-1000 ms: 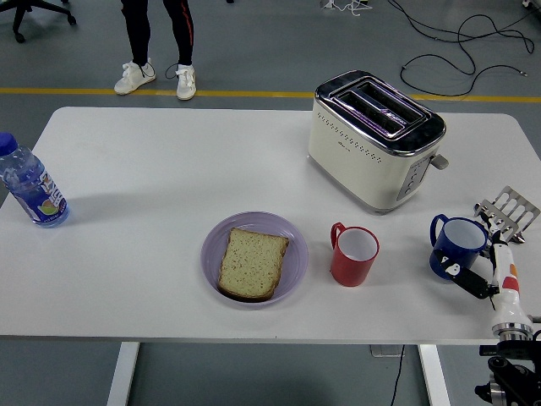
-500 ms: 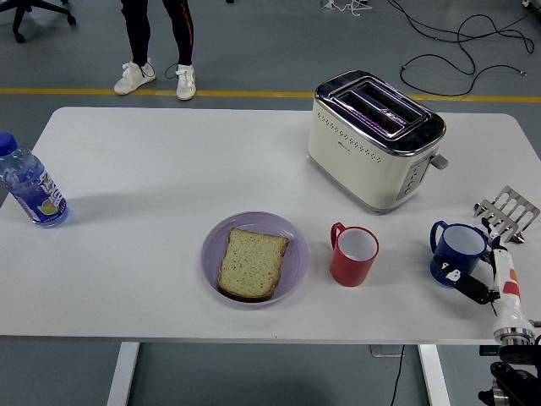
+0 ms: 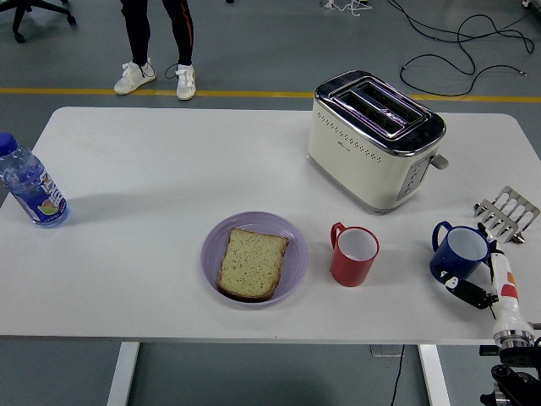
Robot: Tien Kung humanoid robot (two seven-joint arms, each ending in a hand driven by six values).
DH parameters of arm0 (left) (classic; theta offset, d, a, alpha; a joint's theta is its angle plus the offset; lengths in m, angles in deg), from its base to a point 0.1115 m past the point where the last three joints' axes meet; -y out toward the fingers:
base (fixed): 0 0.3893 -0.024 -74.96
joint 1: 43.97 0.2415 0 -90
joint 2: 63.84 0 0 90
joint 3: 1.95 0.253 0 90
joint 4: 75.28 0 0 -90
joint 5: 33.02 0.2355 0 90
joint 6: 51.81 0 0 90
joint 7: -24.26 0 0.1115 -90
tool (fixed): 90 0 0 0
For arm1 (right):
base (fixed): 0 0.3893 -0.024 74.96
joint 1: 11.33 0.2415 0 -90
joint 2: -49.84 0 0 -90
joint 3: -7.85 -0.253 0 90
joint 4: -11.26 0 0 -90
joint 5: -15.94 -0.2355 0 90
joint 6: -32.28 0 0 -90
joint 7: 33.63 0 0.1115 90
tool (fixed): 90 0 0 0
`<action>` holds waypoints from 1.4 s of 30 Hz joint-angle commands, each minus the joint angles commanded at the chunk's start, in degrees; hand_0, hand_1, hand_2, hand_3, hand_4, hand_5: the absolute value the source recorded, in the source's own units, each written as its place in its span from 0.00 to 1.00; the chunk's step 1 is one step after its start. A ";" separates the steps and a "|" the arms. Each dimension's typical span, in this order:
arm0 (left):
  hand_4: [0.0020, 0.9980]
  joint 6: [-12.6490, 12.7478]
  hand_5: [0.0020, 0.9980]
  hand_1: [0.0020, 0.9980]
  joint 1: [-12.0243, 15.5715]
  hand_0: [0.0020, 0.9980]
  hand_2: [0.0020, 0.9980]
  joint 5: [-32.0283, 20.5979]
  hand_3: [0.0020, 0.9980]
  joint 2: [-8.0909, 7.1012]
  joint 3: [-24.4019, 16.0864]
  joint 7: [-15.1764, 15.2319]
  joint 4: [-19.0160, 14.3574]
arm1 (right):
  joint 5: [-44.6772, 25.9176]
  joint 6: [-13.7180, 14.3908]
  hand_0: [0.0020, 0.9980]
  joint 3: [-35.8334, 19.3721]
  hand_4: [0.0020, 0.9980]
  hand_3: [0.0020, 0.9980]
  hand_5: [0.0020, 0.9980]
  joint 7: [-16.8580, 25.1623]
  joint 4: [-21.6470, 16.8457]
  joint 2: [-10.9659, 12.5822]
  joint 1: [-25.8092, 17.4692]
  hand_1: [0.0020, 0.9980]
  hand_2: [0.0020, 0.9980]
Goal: Pick up the cup,pour liquid into bread,place the cup on the desk
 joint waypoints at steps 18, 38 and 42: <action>0.32 0.04 0.88 0.69 -0.36 0.66 0.71 0.24 0.59 0.00 -0.58 0.00 0.00 | 3.10 -0.97 0.90 -4.23 0.91 1.00 0.00 -2.35 -9.48 0.92 -1.86 0.87 1.00; 0.32 0.12 0.88 0.69 -0.83 0.66 0.71 0.14 0.59 0.00 -0.34 0.07 0.00 | 3.49 4.01 0.90 -6.85 0.91 1.00 0.00 -3.52 -30.75 2.22 -5.45 0.86 0.98; 0.32 0.14 0.88 0.69 -0.92 0.66 0.71 0.00 0.59 0.00 -0.28 0.07 0.00 | -2.74 0.99 0.82 -8.02 0.77 0.89 0.00 -4.08 -36.08 2.51 -6.41 0.76 0.87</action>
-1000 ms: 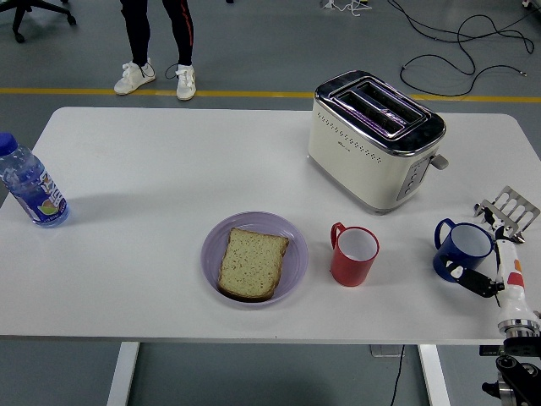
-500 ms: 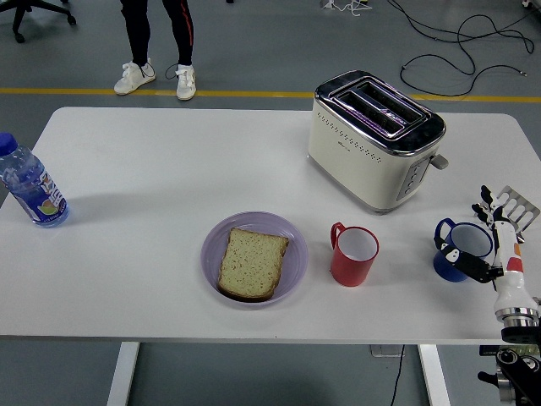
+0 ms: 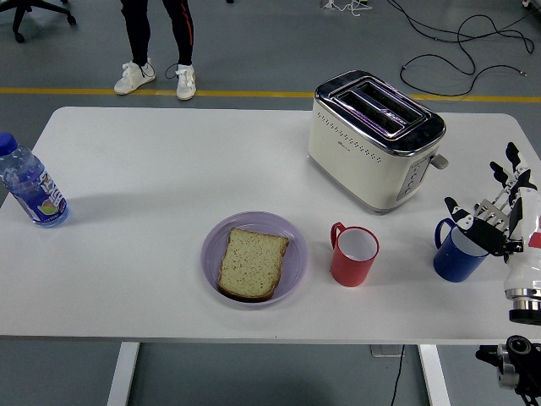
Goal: Pick up the cup,pour liquid into bread,place the cup on the desk
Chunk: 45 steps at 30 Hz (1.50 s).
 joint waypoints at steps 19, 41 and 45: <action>0.32 -0.09 0.88 0.69 0.34 0.66 0.71 -0.35 0.59 0.00 0.01 0.03 0.00 | -44.24 -22.66 0.68 -25.52 0.64 0.62 0.15 -25.27 -6.31 -0.28 -0.80 0.64 0.68; 0.32 0.03 0.88 0.69 0.00 0.66 0.71 -0.28 0.59 0.00 -0.30 0.13 0.00 | -65.91 -25.76 0.69 -28.29 0.61 0.62 0.18 -28.51 5.45 -1.05 2.72 0.64 0.68; 0.32 0.02 0.88 0.69 -0.07 0.66 0.71 -0.45 0.59 0.00 -0.07 0.11 0.00 | -66.42 -25.23 0.69 -28.43 0.61 0.62 0.18 -28.25 5.98 -1.20 2.60 0.64 0.68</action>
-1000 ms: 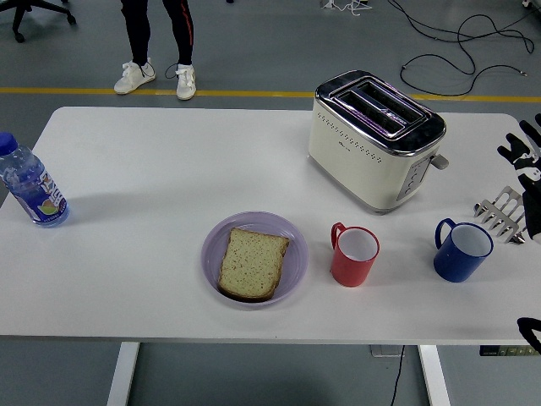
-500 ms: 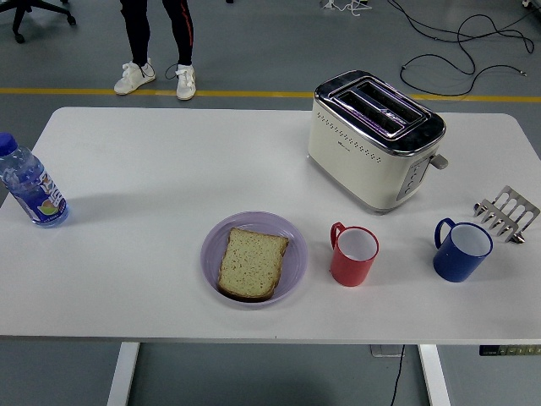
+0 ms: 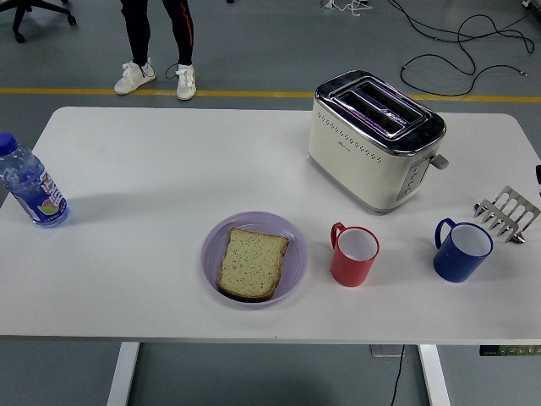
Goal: Pick up the cup,pour liquid into bread,place the cup on the desk
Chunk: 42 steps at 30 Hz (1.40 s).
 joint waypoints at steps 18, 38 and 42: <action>0.32 -0.08 0.88 0.69 -0.17 0.66 0.71 -0.15 0.59 0.00 0.31 0.02 0.00 | -1.33 0.45 0.69 -0.17 0.58 0.61 0.19 0.25 1.11 -0.23 0.37 0.64 0.67; 0.32 -0.09 0.88 0.69 -0.38 0.66 0.71 -0.10 0.59 0.00 0.39 0.01 0.00 | -1.80 0.99 0.69 -0.63 0.57 0.61 0.19 0.25 1.62 -0.27 0.65 0.64 0.67; 0.32 -0.10 0.88 0.69 -0.34 0.66 0.71 -0.24 0.59 0.00 0.58 0.01 0.00 | -1.94 1.02 0.69 -0.62 0.57 0.61 0.19 0.33 1.67 -0.31 0.55 0.64 0.67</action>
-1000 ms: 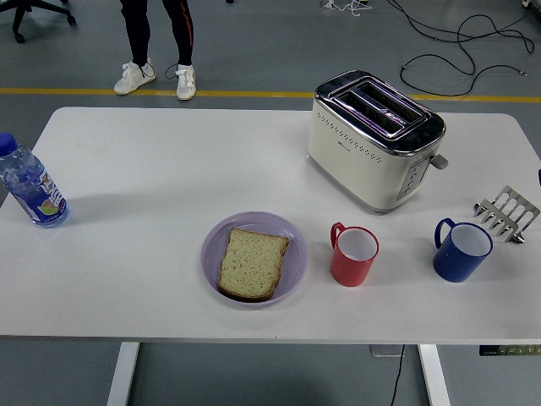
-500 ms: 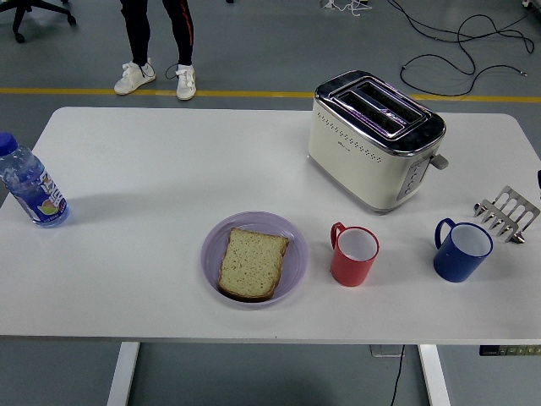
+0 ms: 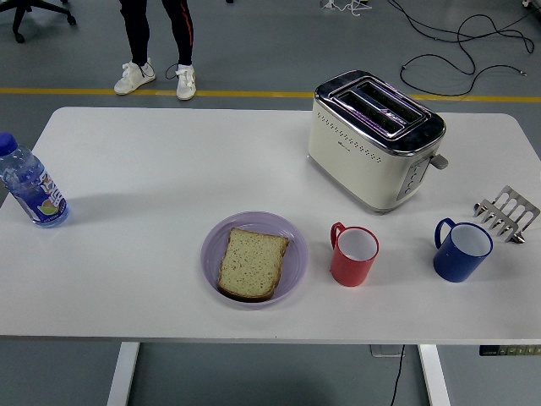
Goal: Pick up the cup,pour liquid into bread,place the cup on the desk
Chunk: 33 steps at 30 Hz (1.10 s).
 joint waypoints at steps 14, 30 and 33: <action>0.32 -0.01 0.88 0.69 -0.21 0.66 0.71 0.43 0.59 0.00 -0.10 0.00 0.00 | -0.40 0.11 0.68 -0.53 0.56 0.61 0.18 0.12 0.19 -0.17 0.08 0.63 0.66; 0.32 -0.04 0.88 0.69 -0.34 0.66 0.71 0.90 0.59 0.00 -0.14 -0.10 0.00 | -0.40 0.11 0.68 -1.17 0.55 0.61 0.18 0.15 0.12 -0.39 0.01 0.63 0.66; 0.32 -0.05 0.88 0.69 -0.36 0.66 0.71 0.84 0.59 0.00 -0.04 -0.10 0.00 | -0.38 0.03 0.68 -1.32 0.55 0.61 0.18 0.13 0.09 -0.47 0.05 0.63 0.66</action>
